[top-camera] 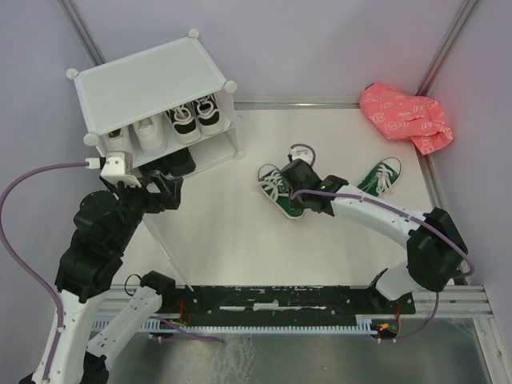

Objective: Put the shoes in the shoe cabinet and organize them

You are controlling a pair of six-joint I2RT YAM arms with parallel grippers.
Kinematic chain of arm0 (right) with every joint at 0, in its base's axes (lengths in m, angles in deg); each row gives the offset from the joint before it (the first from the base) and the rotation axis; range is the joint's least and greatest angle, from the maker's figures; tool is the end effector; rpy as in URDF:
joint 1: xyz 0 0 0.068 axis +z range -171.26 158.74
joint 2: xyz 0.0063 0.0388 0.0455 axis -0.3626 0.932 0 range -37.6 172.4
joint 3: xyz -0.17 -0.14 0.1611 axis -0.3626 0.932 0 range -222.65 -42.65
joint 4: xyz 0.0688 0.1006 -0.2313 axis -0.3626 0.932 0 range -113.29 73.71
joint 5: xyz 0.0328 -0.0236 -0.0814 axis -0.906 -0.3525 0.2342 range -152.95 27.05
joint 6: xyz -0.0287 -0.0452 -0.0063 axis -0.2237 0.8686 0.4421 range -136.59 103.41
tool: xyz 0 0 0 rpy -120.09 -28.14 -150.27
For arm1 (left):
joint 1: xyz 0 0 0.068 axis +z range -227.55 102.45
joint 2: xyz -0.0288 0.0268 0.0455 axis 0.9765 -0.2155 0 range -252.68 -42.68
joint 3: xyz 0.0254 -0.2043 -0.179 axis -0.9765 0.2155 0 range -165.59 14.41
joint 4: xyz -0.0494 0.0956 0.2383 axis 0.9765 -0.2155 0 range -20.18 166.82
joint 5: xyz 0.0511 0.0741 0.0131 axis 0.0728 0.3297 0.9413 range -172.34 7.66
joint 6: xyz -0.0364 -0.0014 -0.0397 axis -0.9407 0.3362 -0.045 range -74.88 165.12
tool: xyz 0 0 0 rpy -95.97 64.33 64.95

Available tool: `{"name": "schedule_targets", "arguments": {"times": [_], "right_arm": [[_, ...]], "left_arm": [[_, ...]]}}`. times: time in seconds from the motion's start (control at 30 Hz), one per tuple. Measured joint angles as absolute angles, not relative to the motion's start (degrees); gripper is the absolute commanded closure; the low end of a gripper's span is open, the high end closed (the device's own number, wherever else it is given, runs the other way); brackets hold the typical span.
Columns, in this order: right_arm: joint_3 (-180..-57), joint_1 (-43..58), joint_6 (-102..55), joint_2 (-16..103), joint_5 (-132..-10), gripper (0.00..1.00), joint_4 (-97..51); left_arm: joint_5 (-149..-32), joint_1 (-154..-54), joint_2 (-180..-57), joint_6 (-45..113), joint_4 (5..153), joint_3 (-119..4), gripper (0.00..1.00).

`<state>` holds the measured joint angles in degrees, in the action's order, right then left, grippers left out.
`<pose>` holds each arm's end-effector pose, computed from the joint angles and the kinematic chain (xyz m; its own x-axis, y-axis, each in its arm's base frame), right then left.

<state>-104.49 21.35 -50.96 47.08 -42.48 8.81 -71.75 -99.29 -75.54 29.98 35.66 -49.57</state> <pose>0.2338 0.1981 0.2487 -0.7718 0.0086 -0.6358 -0.0613 0.9942 0.0879 0.0807 -0.0251 0.4157 -0.2076 -0.1936 -0.9589 0.1469 0.9629 -0.2262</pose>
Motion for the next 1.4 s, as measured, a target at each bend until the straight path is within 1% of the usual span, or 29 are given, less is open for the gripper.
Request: {"name": "schedule_targets", "arguments": {"times": [0.07, 0.1, 0.13, 0.17, 0.23, 0.27, 0.3, 0.4, 0.6, 0.73, 0.83, 0.93, 1.13, 1.4], "right_arm": [[-104.38, 24.59, -51.75, 49.68, -43.66, 0.97, 5.94], [-104.38, 26.12, -52.19, 51.30, -43.93, 0.80, 4.28], [-104.43, 27.80, -52.60, 53.59, -44.15, 0.61, 1.92], [-104.52, 29.09, -53.08, 55.56, -44.41, 0.47, 0.09], [-105.39, 31.62, -53.65, 59.71, -44.93, 0.22, -2.38], [-105.91, 32.50, -54.09, 61.18, -44.74, 0.16, -2.89], [-106.46, 33.46, -54.20, 62.42, -44.21, 0.13, -3.02], [-107.12, 34.75, -54.33, 62.80, -40.71, 0.10, -1.51], [-107.44, 31.80, -53.72, 57.90, -30.46, 0.14, 6.38], [-107.03, 23.89, -54.09, 49.66, -27.16, 0.17, 10.71], [-106.92, 16.04, -54.39, 46.73, -25.15, 0.18, 13.13], [-106.77, 10.51, -54.42, 46.93, -23.58, 0.18, 15.10], [-106.81, 5.07, -54.11, 50.45, -23.21, 0.18, 16.19], [-106.57, -3.57, -53.19, 57.13, -28.52, 0.20, 12.72]], "left_arm": [[-71.46, -99.29, -74.97, 29.96, 35.42, -49.57, 0.01], [-71.35, -99.29, -74.65, 29.83, 35.26, -49.57, 0.01], [-71.24, -99.29, -74.30, 29.44, 35.15, -49.57, 0.01], [-71.18, -99.29, -73.97, 29.09, 35.09, -49.55, 0.01], [-70.87, -99.29, -73.38, 28.76, 35.04, -49.31, 0.01], [-70.83, -99.29, -73.07, 28.56, 34.91, -49.07, 0.01], [-70.83, -99.29, -72.88, 28.50, 34.78, -48.85, 0.01], [-70.81, -99.29, -72.46, 28.50, 34.45, -48.24, 0.01], [-70.85, -99.29, -71.15, 28.52, 35.57, -47.15, 0.01], [-71.03, -99.29, -71.02, 28.56, 35.63, -47.10, 0.01], [-71.64, -99.29, -70.86, 28.59, 35.63, -47.10, 0.01], [-72.47, -99.29, -70.27, 28.59, 35.55, -47.02, 0.01], [-73.63, -99.29, -69.68, 28.59, 35.74, -46.65, 0.01], [-73.69, -99.29, -69.23, 28.59, 35.81, -46.43, 0.01]]}}
